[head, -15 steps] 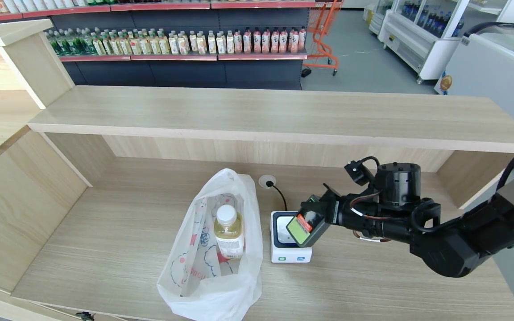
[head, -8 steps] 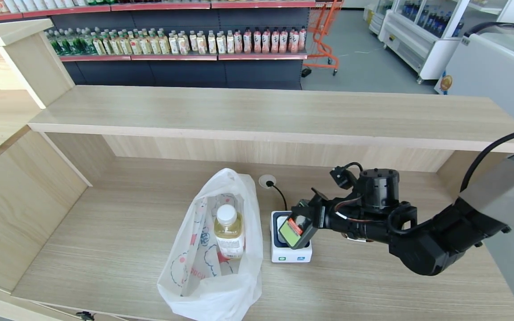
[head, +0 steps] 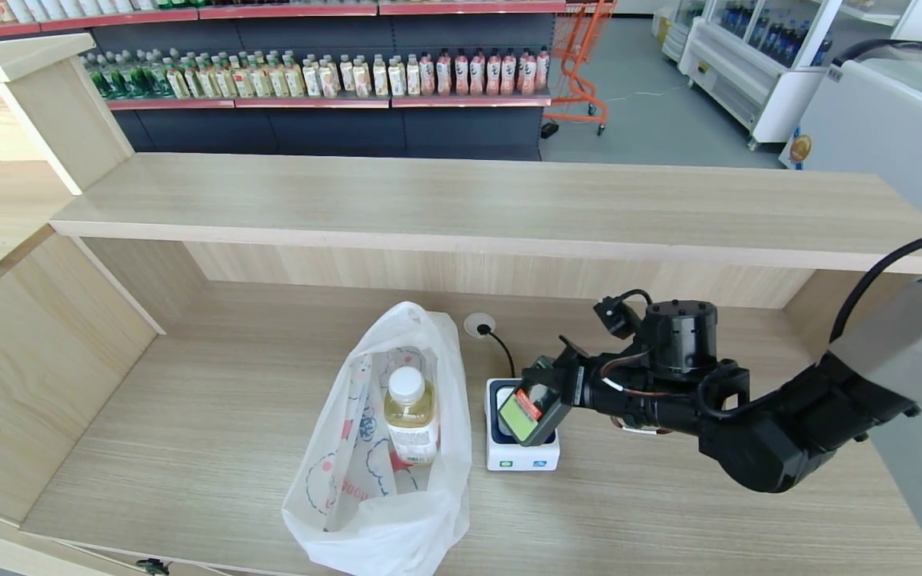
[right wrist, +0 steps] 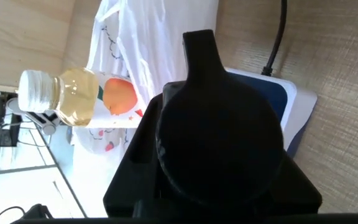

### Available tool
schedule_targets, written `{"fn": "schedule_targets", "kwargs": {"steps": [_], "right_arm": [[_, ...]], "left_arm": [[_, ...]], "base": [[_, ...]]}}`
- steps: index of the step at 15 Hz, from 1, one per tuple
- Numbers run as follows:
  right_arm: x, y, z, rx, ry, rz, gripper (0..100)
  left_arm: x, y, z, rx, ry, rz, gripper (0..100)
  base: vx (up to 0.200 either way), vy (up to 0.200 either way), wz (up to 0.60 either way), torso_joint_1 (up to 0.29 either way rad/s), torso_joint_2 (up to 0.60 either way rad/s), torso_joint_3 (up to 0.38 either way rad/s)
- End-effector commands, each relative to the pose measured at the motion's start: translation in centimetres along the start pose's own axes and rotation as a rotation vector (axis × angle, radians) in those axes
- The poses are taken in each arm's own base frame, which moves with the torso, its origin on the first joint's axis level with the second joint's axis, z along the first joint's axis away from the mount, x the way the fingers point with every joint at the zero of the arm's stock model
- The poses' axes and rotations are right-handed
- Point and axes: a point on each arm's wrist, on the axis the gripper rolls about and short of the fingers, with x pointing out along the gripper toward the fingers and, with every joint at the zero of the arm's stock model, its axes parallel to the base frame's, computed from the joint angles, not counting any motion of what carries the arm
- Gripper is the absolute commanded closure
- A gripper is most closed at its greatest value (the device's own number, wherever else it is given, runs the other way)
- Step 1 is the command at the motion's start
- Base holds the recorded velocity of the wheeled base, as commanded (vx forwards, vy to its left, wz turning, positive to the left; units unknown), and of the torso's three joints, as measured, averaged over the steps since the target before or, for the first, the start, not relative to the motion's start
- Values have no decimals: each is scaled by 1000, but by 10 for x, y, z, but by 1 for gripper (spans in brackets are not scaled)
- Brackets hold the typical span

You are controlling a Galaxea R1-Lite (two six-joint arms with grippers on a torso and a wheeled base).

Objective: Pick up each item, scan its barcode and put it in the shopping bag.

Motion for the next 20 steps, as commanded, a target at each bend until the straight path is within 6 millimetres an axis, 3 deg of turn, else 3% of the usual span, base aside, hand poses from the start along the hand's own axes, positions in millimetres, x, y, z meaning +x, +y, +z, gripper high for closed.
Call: {"fn": "schedule_targets", "kwargs": {"steps": [1,4,6,9,20], "right_arm": [[-48,40,30,24,-104,82,100],[-103,60,37,-75,-146,70,100],[-125,66,31,-159,-151,61,100],[-144,74,24,-172,-158,72,100],[-175,99,10,34,-4,110,100]], "left_arm": [[0,0,0,0,0,1,0],[0,0,0,1,0,1,0],[0,0,0,1,0,-1,0],[0,0,0,0,0,1,0],[0,0,0,0,0,1,0]], "base": [[0,0,0,0,0,0],[0,0,0,0,0,0],[0,0,0,0,0,0],[0,0,0,0,0,0],[0,182,0,1,2,3]]}}
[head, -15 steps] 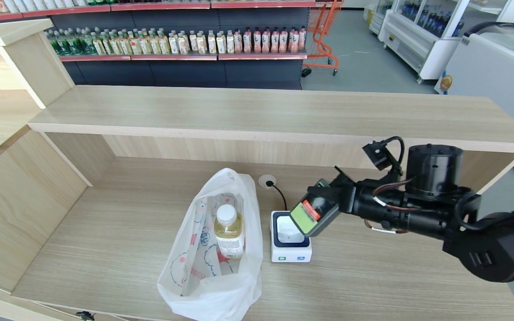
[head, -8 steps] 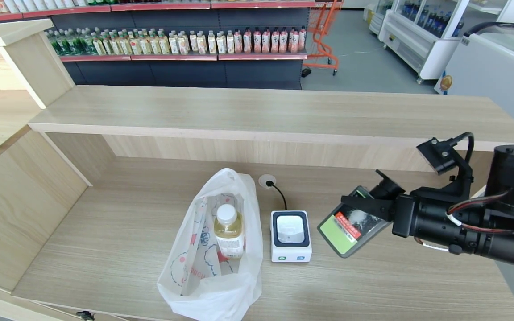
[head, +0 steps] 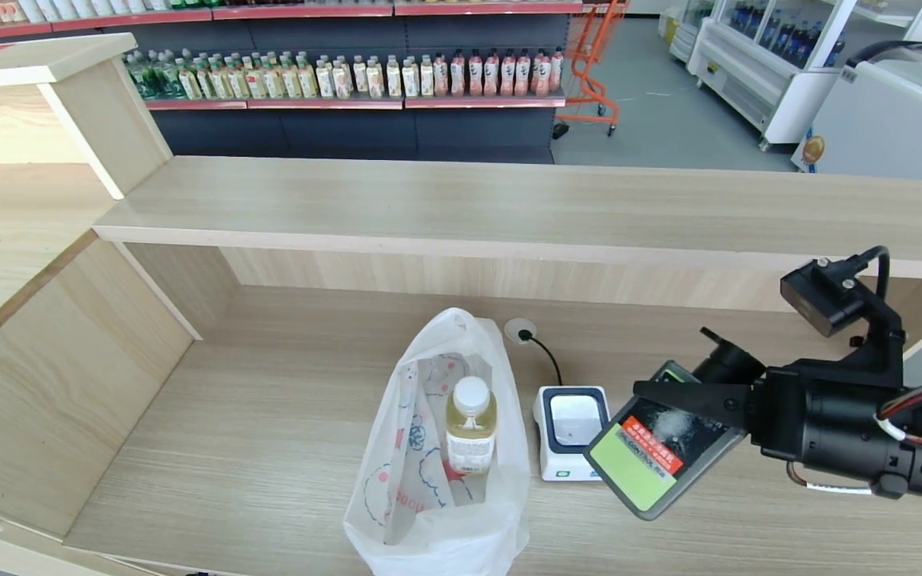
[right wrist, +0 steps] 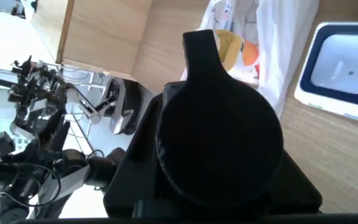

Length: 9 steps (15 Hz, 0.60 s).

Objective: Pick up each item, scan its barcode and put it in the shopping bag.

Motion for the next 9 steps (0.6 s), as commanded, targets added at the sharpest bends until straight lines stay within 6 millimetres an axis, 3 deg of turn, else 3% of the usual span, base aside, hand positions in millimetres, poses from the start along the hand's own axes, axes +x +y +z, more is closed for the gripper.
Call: {"fn": "schedule_targets", "kwargs": {"steps": [1,3,9], "right_arm": [[-1,3,-2,-1,8,8,100],[7,-3,-5,1,38,-10,100],[72,-41,-20,-204,197,-30,100]], "left_arm": [[0,0,0,-1,0,1,0],[0,0,0,-1,0,1,0],[0,0,0,-1,0,1,0]], "base": [[0,0,0,0,0,0],[0,0,0,0,0,0],[0,0,0,0,0,0]]}}
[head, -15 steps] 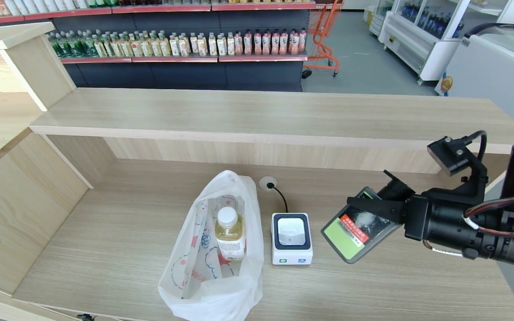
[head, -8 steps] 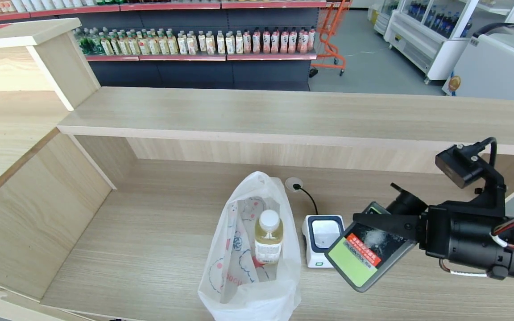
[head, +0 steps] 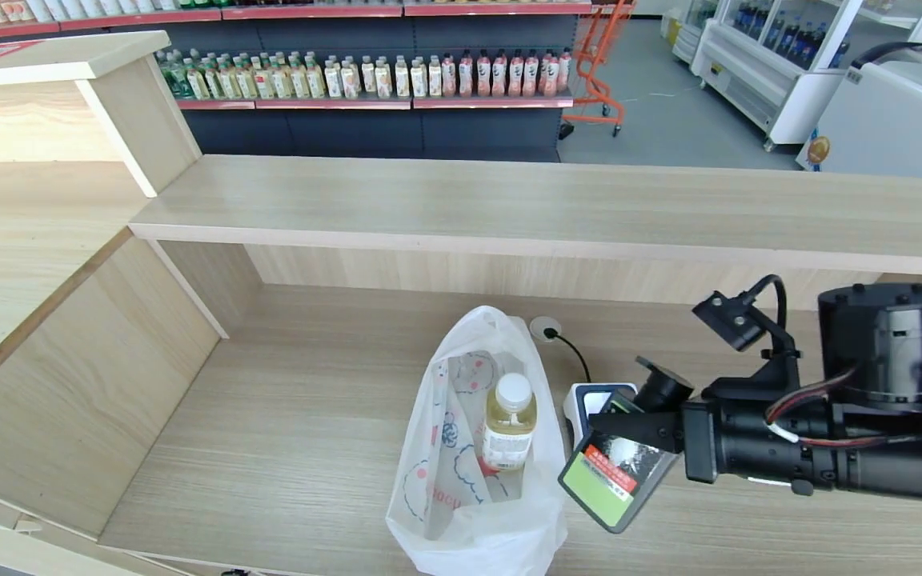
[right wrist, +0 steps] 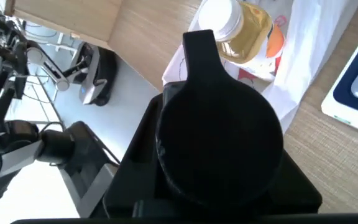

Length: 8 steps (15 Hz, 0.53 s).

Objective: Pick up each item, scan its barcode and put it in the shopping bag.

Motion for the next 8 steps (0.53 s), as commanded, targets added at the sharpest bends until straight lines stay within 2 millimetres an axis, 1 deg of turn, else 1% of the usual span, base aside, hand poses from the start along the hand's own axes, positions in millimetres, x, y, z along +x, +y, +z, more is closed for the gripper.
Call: {"fn": "schedule_targets", "kwargs": {"steps": [1,2,3,4,5,6,8], "right_arm": [[43,-14,-12,-48,53,27,100],[59,-19,-18,-75,51,35,100],[73,-29,-27,-120,66,32,100],[76,-31,-29,-129,73,29,100],[90,-38,-40,-182,105,34,100],[99,-37,-47,-190,119,49,100],[114,-35,-55,-210,119,76,100]], "left_arm": [[0,0,0,0,0,1,0],[0,0,0,0,0,1,0],[0,0,0,0,0,3,0],[0,0,0,1,0,0,0],[0,0,0,1,0,1,0],[0,0,0,0,0,1,0],[0,0,0,0,0,1,0]], "base": [[0,0,0,0,0,0],[0,0,0,0,0,0],[0,0,0,0,0,0],[0,0,0,0,0,0],[0,0,0,0,0,0],[0,0,0,0,0,0],[0,0,0,0,0,0]]}}
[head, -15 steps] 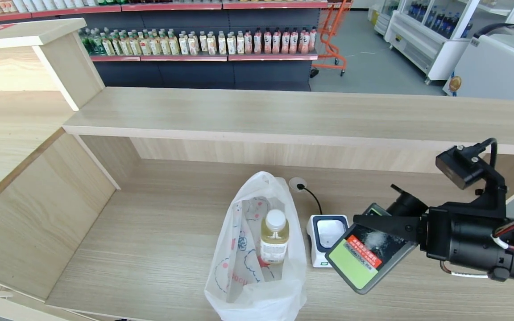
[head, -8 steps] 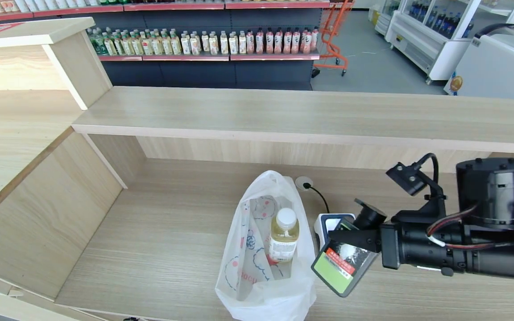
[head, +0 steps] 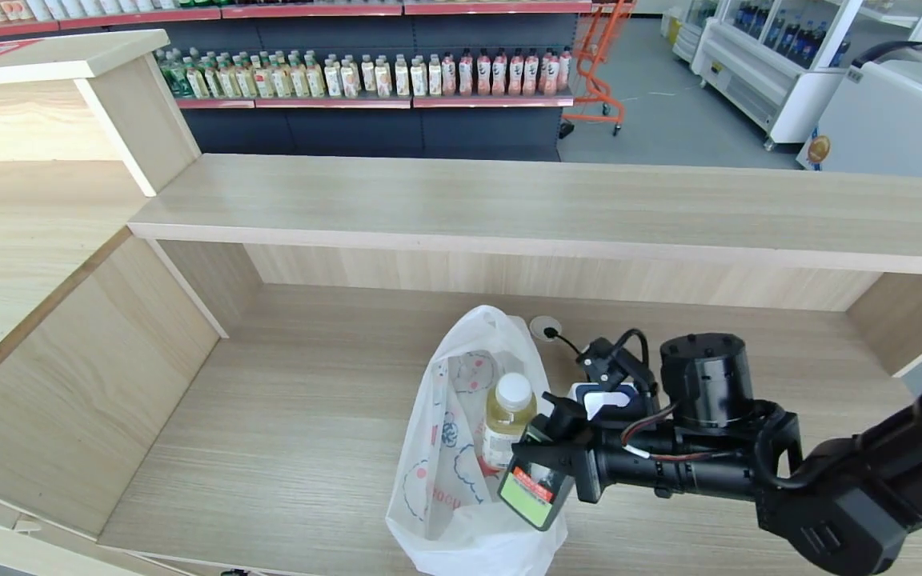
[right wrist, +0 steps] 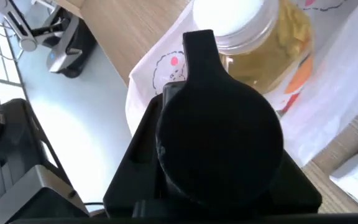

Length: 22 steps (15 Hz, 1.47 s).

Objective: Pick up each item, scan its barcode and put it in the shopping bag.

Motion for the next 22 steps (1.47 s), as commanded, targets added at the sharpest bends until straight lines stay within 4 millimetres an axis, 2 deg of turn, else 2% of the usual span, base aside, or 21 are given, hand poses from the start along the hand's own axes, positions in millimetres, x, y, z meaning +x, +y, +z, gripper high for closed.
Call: {"fn": "schedule_targets", "kwargs": {"steps": [1,4,7,12,13,16,19,22], "right_arm": [[30,1,-25,1,67,37,100],[49,1,-29,-21,56,61,100],[62,-5,-33,-119,47,61,100],[66,-10,-38,-188,39,57,100],[66,-10,-35,-178,31,56,0],[58,-7,-26,-89,6,53,0],[40,3,-2,135,-62,76,0],[29,11,5,220,-79,90,0]], "left_arm": [[0,0,0,0,0,2,0],[0,0,0,0,0,-1,0],[0,0,0,0,0,1,0],[0,0,0,0,0,2,0],[0,0,0,0,0,2,0],[0,0,0,0,0,-1,0],[0,0,0,0,0,1,0],[0,0,0,1,0,1,0]], "base": [[0,0,0,0,0,0],[0,0,0,0,0,0],[0,0,0,0,0,0],[0,0,0,0,0,0],[0,0,0,0,0,0],[0,0,0,0,0,0],[0,0,0,0,0,0],[0,0,0,0,0,0]]}}
